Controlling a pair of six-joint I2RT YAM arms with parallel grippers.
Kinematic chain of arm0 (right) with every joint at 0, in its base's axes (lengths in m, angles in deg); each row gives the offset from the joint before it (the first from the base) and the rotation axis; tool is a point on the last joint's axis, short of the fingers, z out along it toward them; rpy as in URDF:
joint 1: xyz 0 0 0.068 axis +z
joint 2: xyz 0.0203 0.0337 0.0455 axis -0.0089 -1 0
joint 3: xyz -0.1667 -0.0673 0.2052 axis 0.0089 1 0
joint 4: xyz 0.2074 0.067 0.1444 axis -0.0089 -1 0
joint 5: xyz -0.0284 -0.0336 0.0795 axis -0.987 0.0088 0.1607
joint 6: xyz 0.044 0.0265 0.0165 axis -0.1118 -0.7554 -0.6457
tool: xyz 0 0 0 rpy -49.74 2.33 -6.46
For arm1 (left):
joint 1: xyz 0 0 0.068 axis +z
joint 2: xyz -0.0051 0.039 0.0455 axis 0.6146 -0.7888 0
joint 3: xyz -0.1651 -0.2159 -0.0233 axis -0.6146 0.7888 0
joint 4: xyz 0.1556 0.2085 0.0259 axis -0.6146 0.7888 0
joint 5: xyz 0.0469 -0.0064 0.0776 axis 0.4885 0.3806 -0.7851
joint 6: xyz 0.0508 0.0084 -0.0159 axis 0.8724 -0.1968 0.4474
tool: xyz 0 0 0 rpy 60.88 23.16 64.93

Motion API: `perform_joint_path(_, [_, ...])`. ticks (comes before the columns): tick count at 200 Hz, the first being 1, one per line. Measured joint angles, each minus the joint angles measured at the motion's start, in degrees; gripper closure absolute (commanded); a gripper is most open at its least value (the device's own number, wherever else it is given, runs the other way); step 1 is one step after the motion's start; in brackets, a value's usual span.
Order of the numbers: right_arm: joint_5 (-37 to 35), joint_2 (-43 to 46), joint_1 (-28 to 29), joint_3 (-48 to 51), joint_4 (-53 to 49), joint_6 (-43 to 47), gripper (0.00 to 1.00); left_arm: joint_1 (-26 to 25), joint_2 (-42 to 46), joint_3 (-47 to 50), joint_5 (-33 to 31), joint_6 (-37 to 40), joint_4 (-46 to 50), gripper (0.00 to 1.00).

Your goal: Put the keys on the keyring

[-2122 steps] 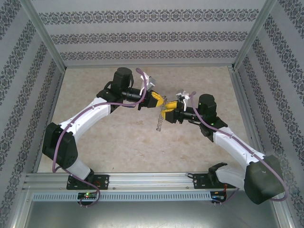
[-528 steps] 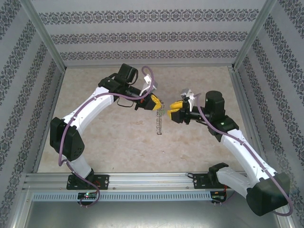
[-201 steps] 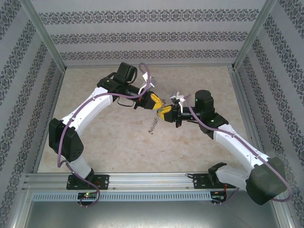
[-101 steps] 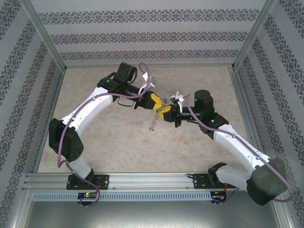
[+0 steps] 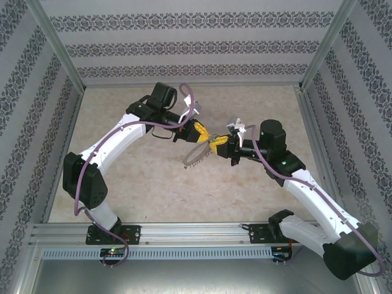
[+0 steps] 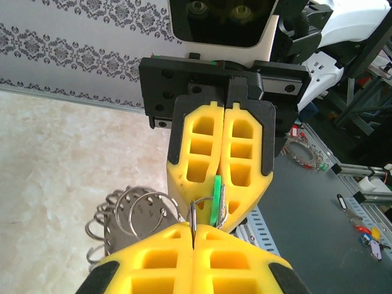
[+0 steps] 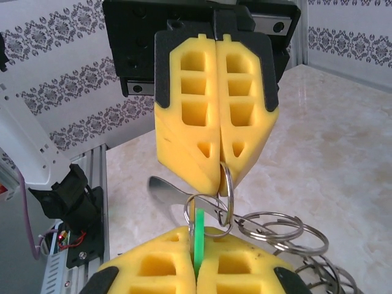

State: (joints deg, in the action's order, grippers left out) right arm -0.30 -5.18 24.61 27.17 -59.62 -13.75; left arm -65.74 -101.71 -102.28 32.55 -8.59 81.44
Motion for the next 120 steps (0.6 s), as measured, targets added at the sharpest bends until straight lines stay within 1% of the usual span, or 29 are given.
perform_joint_path(47, [-0.22,-0.42,-0.42,-1.18,-1.29,0.15,1.0,0.0,0.0,0.37,-0.37,-0.04,-0.26,1.0])
perform_joint_path(92, [-1.44,-0.37,-3.26,-2.49,-5.09,0.79,1.0,0.0,0.0,0.74,-1.77,-0.24,-1.05,1.0])
perform_joint_path(120, [-1.31,-0.11,-3.63,-2.78,-5.97,0.74,1.0,0.0,0.04,1.03,-1.92,-0.37,-2.12,1.0])
